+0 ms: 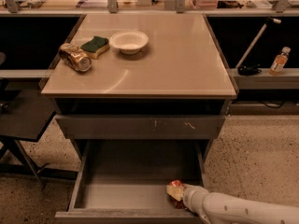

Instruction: Place coke can into middle drawer

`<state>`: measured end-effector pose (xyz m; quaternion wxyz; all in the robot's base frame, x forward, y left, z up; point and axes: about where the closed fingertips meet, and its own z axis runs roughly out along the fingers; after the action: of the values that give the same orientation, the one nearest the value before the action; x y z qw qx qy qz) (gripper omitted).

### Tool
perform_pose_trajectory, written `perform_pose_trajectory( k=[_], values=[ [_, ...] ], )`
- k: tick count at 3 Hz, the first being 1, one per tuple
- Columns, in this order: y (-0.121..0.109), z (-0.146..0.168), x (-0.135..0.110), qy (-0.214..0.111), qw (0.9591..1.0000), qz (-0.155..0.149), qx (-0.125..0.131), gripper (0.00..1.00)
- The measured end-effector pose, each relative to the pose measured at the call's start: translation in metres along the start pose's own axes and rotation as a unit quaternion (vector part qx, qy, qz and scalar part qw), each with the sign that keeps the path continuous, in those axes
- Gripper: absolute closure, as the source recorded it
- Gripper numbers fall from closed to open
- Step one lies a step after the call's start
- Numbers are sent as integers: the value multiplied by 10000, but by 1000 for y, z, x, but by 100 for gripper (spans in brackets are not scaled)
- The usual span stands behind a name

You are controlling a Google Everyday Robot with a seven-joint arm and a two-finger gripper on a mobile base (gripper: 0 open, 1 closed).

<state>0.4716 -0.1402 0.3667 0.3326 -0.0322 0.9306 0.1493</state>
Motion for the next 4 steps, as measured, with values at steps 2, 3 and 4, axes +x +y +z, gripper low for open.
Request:
perform_pose_trajectory(
  k=[2, 3, 4],
  values=[
    [0, 0, 0, 0, 10000, 0, 0, 35],
    [0, 0, 0, 0, 10000, 0, 0, 11],
    [0, 0, 0, 0, 10000, 0, 0, 0]
  ],
)
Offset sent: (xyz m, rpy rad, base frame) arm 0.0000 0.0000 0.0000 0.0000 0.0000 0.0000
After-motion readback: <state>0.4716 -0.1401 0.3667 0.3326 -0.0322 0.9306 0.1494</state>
